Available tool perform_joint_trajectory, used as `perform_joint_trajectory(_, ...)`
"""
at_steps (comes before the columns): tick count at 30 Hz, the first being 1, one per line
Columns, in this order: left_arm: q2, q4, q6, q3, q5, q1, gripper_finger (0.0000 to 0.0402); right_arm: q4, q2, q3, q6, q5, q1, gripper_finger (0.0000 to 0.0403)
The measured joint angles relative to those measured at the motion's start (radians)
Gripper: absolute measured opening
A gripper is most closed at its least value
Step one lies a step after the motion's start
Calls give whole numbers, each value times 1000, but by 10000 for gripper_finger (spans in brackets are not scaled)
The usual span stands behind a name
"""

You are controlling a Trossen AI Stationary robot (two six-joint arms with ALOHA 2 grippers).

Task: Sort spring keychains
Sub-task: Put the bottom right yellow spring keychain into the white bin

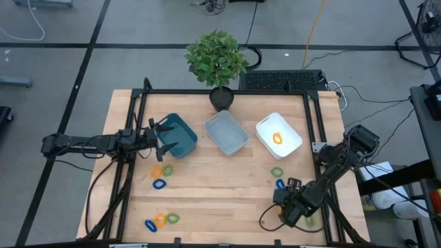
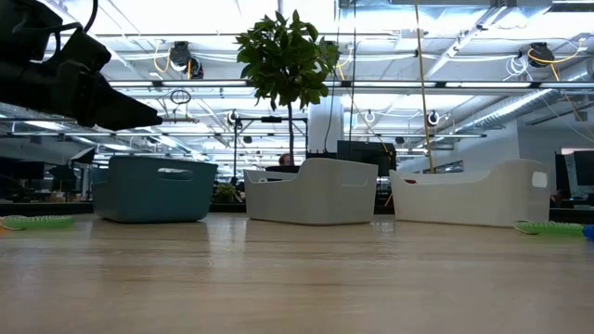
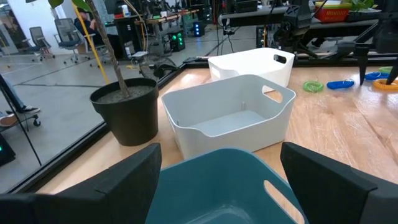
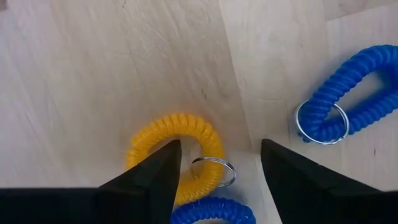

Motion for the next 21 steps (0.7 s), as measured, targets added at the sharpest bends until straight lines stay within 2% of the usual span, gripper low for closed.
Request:
perform_joint_trajectory(5, 0, 0, 0, 0, 0, 0, 335, 0, 1, 0, 21, -22, -5, 160)
perform_joint_trajectory(15, 0, 0, 0, 0, 0, 0, 335, -5, 2, -2, 27, -22, -5, 15)
perform_joint_trajectory(21, 0, 0, 0, 0, 0, 0, 335, -5, 3, -3, 28, -34, -5, 6)
